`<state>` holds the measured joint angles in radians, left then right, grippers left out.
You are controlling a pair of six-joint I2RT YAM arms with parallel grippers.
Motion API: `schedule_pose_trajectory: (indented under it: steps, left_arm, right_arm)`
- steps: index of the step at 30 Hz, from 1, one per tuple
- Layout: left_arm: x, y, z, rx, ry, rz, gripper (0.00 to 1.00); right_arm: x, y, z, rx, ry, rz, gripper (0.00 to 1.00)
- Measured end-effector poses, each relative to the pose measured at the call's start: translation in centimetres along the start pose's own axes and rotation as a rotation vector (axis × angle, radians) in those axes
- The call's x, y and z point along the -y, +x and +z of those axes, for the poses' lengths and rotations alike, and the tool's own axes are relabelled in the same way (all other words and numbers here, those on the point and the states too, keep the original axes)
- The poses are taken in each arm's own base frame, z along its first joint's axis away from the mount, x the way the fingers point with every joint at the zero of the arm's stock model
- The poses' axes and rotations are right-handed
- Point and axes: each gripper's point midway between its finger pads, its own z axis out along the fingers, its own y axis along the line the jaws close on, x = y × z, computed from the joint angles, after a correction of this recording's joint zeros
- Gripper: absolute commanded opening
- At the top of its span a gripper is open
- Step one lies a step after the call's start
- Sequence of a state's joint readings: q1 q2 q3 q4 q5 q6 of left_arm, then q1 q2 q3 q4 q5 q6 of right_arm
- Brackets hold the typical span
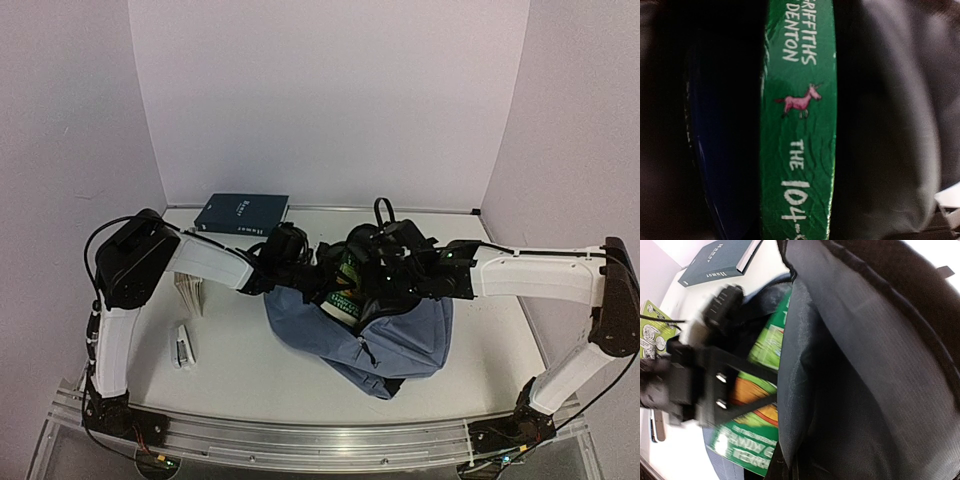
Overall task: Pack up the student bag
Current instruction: Place the book in the student bag.
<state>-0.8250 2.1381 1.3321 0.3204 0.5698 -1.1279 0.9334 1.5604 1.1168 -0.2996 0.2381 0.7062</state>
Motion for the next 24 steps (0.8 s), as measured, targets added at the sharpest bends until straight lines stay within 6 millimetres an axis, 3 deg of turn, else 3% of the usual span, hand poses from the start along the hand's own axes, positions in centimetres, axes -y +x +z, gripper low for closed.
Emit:
schedule_pose_trajectory:
  steps: [6,11,16,19,24]
  left_arm:
    - [-0.1,0.2,0.8,-0.021,-0.077,0.094,0.49]
    - [-2.4,-0.3,-0.1,0.004,-0.230,0.175,0.63]
    - [-3.4,-0.3,-1.6,0.008,-0.333,0.240,0.62]
    - [-3.5,-0.3,-2.0,0.009,-0.352,0.263,0.48]
    - [-3.5,-0.1,-2.0,-0.001,-0.351,0.261,0.35]
  right_arm:
    - [-0.2,0.1,-0.1,-0.002,-0.004,-0.003,0.00]
    - [-0.2,0.1,0.0,0.000,-0.006,-0.003,0.00]
    - [-0.3,0.0,-0.1,0.003,-0.009,-0.002,0.00]
    - [-0.3,0.0,-0.1,0.003,-0.009,-0.001,0.00]
    - [-0.3,0.0,-0.1,0.003,-0.009,-0.001,0.00]
